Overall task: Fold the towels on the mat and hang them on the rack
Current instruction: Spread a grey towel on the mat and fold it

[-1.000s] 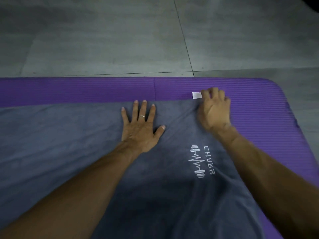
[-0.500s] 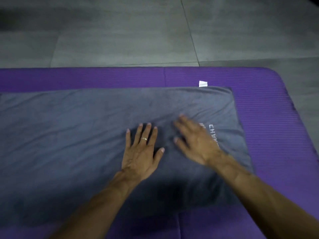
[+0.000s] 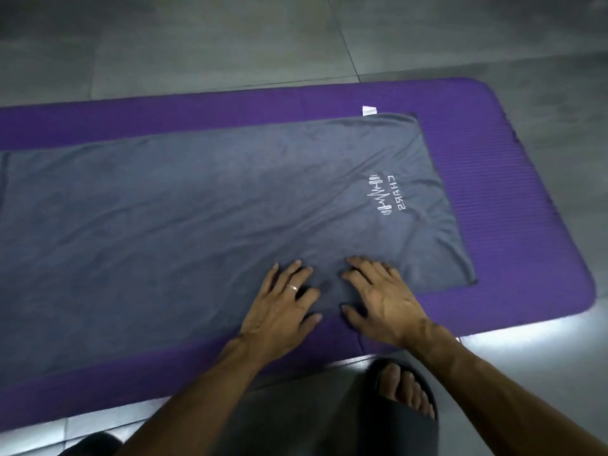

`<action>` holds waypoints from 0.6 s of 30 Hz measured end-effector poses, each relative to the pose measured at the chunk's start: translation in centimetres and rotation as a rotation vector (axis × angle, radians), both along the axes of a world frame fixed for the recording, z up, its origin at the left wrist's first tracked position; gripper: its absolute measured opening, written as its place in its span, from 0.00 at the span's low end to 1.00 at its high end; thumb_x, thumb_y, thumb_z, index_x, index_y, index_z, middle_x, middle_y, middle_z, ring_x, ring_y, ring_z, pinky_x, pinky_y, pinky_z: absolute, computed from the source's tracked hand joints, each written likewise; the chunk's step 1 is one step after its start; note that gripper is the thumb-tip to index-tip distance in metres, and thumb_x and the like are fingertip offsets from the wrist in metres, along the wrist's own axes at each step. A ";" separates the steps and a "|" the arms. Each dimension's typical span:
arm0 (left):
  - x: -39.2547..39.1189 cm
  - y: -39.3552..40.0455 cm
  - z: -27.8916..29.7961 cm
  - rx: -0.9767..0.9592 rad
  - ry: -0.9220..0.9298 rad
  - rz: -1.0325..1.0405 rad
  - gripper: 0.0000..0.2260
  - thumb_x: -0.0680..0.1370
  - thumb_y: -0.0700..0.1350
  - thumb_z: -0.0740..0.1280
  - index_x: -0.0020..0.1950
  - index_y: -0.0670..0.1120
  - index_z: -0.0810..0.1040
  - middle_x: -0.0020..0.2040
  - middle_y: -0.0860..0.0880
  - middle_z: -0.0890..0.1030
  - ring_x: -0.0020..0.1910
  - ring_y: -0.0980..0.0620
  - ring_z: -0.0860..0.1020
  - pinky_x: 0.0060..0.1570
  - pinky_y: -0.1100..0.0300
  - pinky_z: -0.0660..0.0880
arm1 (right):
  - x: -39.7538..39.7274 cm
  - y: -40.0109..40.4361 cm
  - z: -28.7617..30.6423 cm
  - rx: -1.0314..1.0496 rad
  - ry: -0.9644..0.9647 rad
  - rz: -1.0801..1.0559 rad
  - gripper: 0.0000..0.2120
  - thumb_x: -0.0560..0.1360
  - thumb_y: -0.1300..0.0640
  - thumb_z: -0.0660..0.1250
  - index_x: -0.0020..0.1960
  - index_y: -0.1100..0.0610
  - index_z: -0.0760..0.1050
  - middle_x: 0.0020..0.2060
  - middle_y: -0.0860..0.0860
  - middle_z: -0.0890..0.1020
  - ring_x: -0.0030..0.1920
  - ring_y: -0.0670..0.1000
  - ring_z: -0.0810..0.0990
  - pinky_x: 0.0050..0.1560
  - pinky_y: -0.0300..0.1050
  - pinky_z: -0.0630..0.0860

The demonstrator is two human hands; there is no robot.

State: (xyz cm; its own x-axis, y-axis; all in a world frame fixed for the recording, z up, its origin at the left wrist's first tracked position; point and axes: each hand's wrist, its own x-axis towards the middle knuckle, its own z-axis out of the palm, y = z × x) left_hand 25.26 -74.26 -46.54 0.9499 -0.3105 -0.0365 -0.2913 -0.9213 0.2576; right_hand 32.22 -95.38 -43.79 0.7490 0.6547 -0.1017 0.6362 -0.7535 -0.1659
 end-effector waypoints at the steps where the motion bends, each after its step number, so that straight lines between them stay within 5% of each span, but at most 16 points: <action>1: 0.2 -0.3 -0.1 0.010 -0.018 -0.011 0.15 0.74 0.55 0.59 0.53 0.49 0.79 0.65 0.45 0.76 0.69 0.44 0.70 0.68 0.43 0.60 | -0.4 -0.4 -0.4 -0.019 -0.023 -0.008 0.21 0.70 0.44 0.61 0.58 0.54 0.76 0.63 0.55 0.76 0.62 0.57 0.76 0.63 0.53 0.66; 5: 0.6 -1.3 0.2 -0.023 -0.004 -0.020 0.12 0.76 0.47 0.56 0.47 0.48 0.79 0.61 0.46 0.78 0.67 0.46 0.72 0.70 0.47 0.57 | -0.4 -0.7 -1.3 -0.016 -0.103 0.020 0.09 0.74 0.52 0.58 0.53 0.52 0.71 0.61 0.56 0.78 0.60 0.58 0.77 0.63 0.58 0.69; 9: 0.6 -1.7 0.5 -0.099 0.013 -0.057 0.14 0.76 0.52 0.58 0.51 0.48 0.79 0.62 0.47 0.77 0.68 0.46 0.71 0.70 0.48 0.59 | -0.5 -1.2 -0.2 0.042 -0.105 -0.049 0.09 0.75 0.51 0.58 0.48 0.54 0.74 0.58 0.54 0.79 0.55 0.57 0.78 0.56 0.52 0.67; 13: 3.5 -3.5 1.6 -0.097 0.035 -0.024 0.23 0.77 0.54 0.55 0.63 0.44 0.78 0.67 0.44 0.76 0.70 0.43 0.70 0.69 0.43 0.66 | 1.8 -4.2 0.9 0.190 -0.142 -0.594 0.16 0.72 0.53 0.56 0.54 0.57 0.77 0.52 0.59 0.78 0.49 0.64 0.76 0.48 0.56 0.73; 16: 6.4 -6.0 2.3 -0.036 0.113 -0.068 0.26 0.80 0.54 0.53 0.75 0.45 0.65 0.77 0.45 0.62 0.77 0.44 0.56 0.74 0.41 0.53 | 3.5 -7.4 1.8 0.059 0.006 -1.046 0.18 0.74 0.59 0.62 0.63 0.59 0.72 0.60 0.61 0.73 0.60 0.65 0.70 0.58 0.60 0.67; 18: 8.1 -7.8 2.2 0.014 0.168 -0.092 0.28 0.81 0.55 0.53 0.79 0.47 0.54 0.80 0.49 0.50 0.78 0.46 0.45 0.75 0.42 0.43 | 4.6 -9.3 1.9 0.001 0.133 -1.151 0.18 0.75 0.57 0.62 0.65 0.58 0.70 0.62 0.60 0.73 0.63 0.63 0.69 0.61 0.60 0.65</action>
